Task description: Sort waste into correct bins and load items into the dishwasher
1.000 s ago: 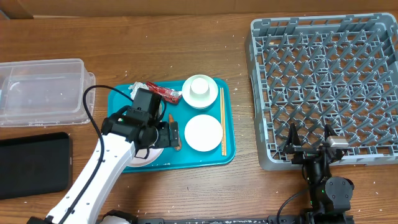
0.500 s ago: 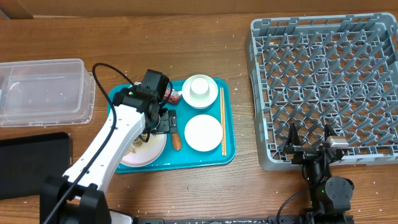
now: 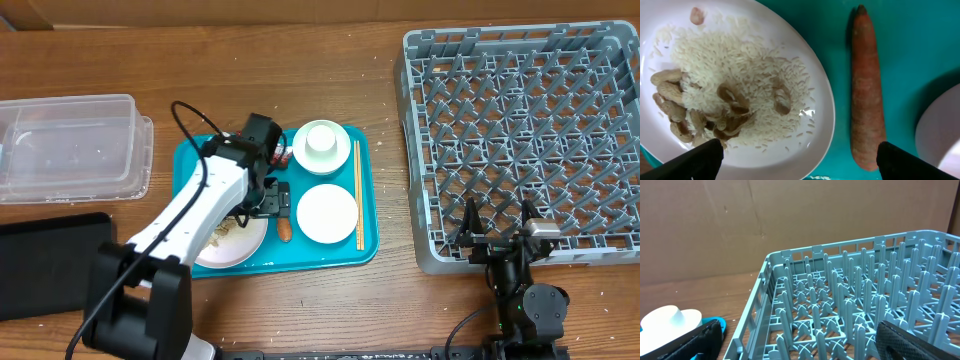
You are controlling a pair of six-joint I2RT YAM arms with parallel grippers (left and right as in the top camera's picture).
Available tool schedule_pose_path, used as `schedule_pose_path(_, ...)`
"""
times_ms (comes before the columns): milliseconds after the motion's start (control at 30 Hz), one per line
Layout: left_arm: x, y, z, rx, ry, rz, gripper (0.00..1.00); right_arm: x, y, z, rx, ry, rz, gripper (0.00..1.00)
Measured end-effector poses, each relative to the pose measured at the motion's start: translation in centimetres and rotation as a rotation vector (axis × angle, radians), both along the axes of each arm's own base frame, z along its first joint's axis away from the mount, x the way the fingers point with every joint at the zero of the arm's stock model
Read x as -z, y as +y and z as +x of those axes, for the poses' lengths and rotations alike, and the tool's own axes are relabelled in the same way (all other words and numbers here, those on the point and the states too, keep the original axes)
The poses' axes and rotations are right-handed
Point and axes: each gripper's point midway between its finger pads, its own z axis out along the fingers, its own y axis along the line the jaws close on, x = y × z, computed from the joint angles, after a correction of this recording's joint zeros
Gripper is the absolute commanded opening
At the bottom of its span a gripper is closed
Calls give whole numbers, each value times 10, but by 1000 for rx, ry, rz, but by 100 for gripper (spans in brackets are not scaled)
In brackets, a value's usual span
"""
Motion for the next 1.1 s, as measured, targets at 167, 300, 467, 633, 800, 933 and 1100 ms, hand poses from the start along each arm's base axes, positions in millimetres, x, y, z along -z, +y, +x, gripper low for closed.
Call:
schedule_pose_path(167,9,0,-3,17,26,35,100,0,0,0,0,0,0,100)
schedule_pose_path(300,19,4,-6,17,64,61,100,0,0,0,0,0,0,100)
schedule_pose_path(467,22,6,-7,18,77,76,100,0,0,0,0,0,0,100)
schedule_pose_path(633,23,6,-7,18,79,80,100,0,0,0,0,0,0,100)
schedule_pose_path(800,23,4,-1,18,56,71,100,0,0,0,0,0,0,100)
schedule_pose_path(933,23,7,-3,17,63,86,100,0,0,0,0,0,0,100)
schedule_pose_path(1100,25,15,-7,7,85,134,100,0,0,0,0,0,0,100)
